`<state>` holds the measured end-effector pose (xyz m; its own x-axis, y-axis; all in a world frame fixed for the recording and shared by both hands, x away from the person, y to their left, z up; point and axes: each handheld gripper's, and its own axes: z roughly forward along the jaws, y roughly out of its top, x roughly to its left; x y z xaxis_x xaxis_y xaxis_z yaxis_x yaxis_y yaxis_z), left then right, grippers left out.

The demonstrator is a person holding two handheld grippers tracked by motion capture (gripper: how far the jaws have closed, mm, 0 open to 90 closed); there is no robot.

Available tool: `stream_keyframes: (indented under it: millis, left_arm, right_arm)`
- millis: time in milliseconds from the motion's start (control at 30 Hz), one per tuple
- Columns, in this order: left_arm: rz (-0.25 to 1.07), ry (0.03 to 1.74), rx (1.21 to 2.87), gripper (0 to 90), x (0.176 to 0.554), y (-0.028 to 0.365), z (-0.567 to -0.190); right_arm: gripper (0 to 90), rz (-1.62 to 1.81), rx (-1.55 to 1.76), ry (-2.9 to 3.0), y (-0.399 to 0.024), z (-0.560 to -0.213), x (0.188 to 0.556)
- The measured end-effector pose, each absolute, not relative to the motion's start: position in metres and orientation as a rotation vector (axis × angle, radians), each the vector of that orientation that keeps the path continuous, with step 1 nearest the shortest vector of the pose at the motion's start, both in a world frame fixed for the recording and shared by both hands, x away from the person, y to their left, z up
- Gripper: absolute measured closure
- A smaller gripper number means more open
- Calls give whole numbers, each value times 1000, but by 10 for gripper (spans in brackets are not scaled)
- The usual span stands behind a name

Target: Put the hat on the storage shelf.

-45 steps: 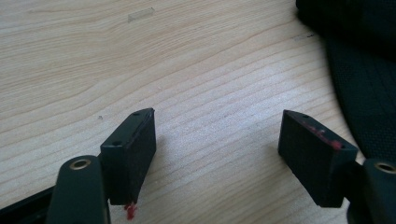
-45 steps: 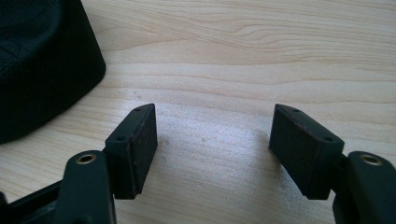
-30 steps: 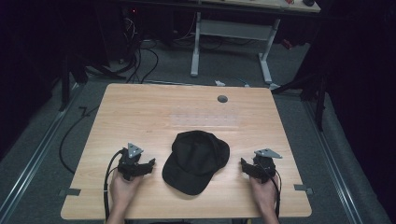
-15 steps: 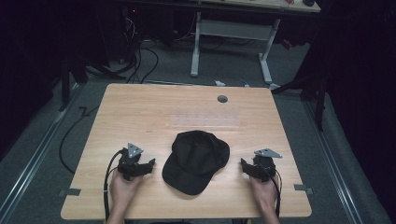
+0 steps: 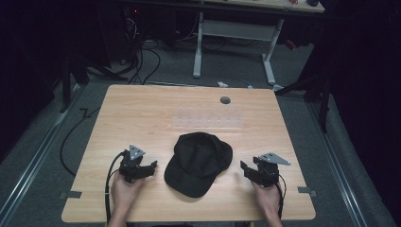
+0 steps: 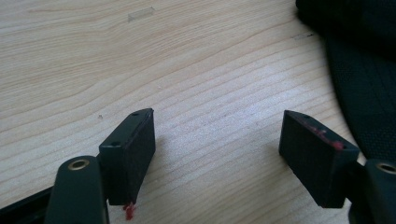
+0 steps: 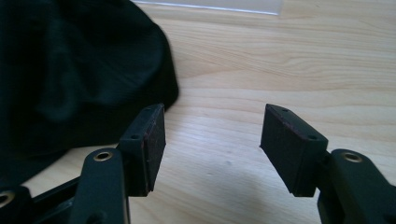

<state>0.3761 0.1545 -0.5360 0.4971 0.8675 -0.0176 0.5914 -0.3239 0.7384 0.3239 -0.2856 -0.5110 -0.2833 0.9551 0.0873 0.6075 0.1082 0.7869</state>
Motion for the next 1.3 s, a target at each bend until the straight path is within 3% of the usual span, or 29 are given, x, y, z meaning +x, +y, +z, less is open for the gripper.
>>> stream_keyframes:
  millis: [800, 1300]
  left_arm:
    - [507, 1194, 2044, 274, 376, 155, -536]
    - [506, 1194, 2043, 274, 376, 155, -536]
  right_arm:
    - [383, 1191, 1313, 2110, -236, -471, 333]
    - [392, 1184, 1328, 2160, -214, -472, 355]
